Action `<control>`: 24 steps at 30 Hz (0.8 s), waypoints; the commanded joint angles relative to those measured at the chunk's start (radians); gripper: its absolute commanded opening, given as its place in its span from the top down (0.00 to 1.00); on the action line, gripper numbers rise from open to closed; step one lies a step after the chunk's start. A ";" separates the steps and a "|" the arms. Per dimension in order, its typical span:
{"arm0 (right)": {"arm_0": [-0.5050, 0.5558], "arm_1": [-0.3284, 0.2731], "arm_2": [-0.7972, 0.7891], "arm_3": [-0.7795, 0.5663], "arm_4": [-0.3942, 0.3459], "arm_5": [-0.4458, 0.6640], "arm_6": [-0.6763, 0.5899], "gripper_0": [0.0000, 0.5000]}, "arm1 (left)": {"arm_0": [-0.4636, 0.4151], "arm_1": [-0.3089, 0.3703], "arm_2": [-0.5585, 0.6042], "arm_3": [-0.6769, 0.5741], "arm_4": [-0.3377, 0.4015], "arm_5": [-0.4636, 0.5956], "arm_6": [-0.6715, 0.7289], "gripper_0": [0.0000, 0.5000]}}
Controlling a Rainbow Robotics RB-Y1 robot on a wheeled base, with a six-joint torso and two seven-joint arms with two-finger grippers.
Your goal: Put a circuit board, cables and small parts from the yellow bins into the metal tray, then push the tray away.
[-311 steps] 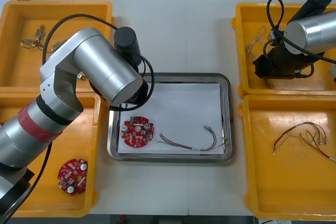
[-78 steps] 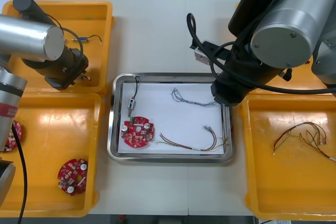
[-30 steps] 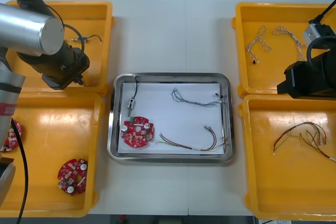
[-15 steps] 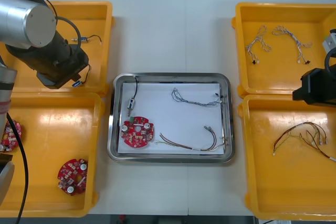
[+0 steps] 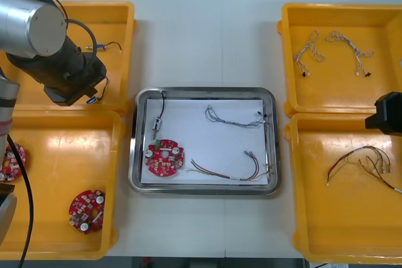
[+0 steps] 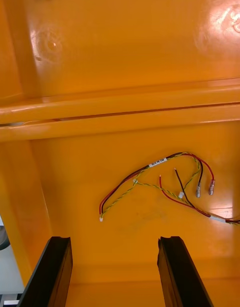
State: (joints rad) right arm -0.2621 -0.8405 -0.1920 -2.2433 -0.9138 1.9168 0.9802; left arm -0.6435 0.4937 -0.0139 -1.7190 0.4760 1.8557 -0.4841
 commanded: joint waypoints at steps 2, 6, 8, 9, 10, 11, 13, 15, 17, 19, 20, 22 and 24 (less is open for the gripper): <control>0.024 -0.034 -0.035 0.002 0.035 0.003 0.045 0.00 | -0.012 0.048 0.029 -0.036 -0.010 -0.007 -0.054 0.13; 0.040 -0.034 -0.037 0.002 0.064 0.003 0.121 0.00 | -0.010 0.059 0.057 -0.034 -0.016 -0.009 -0.145 0.00; 0.058 -0.032 -0.044 0.002 0.067 0.003 0.150 0.00 | -0.012 0.068 0.072 -0.033 -0.014 -0.007 -0.203 0.00; 0.072 -0.029 -0.053 0.002 0.064 0.003 0.153 0.00 | -0.012 0.072 0.077 -0.031 -0.013 -0.007 -0.228 0.00; 0.080 -0.026 -0.057 0.002 0.061 0.003 0.155 0.00 | -0.012 0.077 0.077 -0.031 -0.014 -0.007 -0.240 0.00; 0.095 -0.023 -0.066 0.002 0.055 0.003 0.158 0.00 | -0.010 0.080 0.078 -0.031 -0.017 -0.007 -0.258 0.00; 0.109 -0.019 -0.069 0.002 0.053 0.003 0.161 0.00 | -0.010 0.082 0.078 -0.031 -0.025 -0.007 -0.289 0.00; 0.116 -0.012 -0.069 0.002 0.055 0.003 0.161 0.00 | -0.010 0.082 0.078 -0.028 -0.037 -0.007 -0.323 0.00; 0.118 -0.005 -0.069 0.002 0.058 0.003 0.161 0.00 | -0.012 0.082 0.077 -0.024 -0.043 -0.009 -0.352 0.00; 0.119 0.000 -0.069 0.002 0.066 0.003 0.161 0.00 | -0.013 0.082 0.077 -0.018 -0.045 -0.015 -0.378 0.00; 0.119 0.001 -0.069 0.002 0.069 0.003 0.161 0.00 | -0.015 0.082 0.077 -0.004 -0.042 -0.023 -0.386 0.00; 0.119 0.008 -0.069 0.002 0.072 0.003 0.161 0.00 | -0.021 0.082 0.077 0.021 -0.036 -0.036 -0.412 0.00; 0.121 0.012 -0.069 0.002 0.075 0.003 0.163 0.00 | -0.035 0.075 0.077 0.058 -0.031 -0.059 -0.455 0.00</control>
State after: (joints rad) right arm -0.1538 -0.8387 -0.2285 -2.2380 -0.8534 1.9168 1.1450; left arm -0.6440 0.5354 0.0398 -1.6986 0.4438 1.8271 -0.8990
